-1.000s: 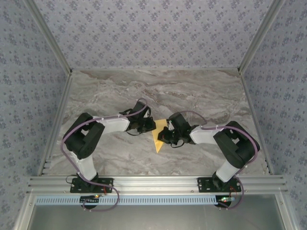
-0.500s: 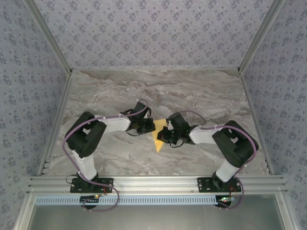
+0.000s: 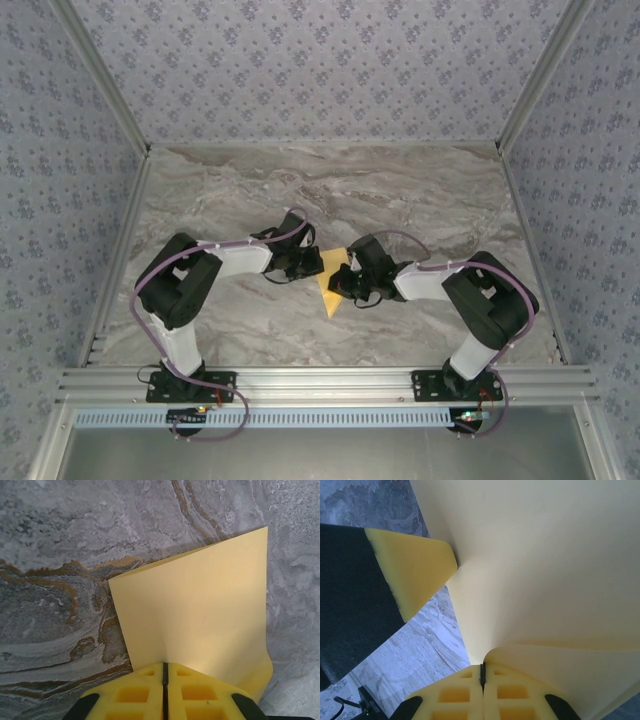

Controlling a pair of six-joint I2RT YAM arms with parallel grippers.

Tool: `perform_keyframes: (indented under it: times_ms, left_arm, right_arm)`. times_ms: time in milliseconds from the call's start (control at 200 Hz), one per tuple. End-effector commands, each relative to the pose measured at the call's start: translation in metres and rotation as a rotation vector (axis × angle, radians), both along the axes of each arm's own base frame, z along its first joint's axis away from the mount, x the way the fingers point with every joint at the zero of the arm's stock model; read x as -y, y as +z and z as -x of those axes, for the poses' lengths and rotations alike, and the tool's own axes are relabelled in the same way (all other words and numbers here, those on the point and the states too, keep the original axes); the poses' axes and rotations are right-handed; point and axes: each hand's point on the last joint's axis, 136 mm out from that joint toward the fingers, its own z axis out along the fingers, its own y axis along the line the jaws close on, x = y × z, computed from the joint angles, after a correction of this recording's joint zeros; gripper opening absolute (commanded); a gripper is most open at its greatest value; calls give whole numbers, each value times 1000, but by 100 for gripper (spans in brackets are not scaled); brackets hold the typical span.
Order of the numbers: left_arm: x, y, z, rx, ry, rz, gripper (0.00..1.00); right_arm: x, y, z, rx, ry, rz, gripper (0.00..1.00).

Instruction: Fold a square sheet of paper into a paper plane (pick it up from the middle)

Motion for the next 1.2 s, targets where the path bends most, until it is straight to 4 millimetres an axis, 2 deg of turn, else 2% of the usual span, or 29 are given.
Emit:
perform_keyframes:
  times_ms: [0,205,580,834,1019,1194]
  left_arm:
    - [-5,-11,4,-30,-7,-48,10]
    - [-5,-11,6,-33,-11,-47,10]
    - [-3,-7,5,-29,-15,-35,10]
    - [-2,24,-4,19,1,-4,15]
    - [-21,47,-10,59,67,4,20]
    - [-35,54,-4,74,100,1,22]
  right_arm:
    - [5,-5,1,6,-20,37,5]
    - [7,-3,1,14,-19,46,6]
    - [10,-17,7,-17,-8,80,6]
    - [12,-27,13,-43,5,106,14]
    - [13,-30,14,-52,2,110,25]
    - [13,-31,15,-54,-1,109,35]
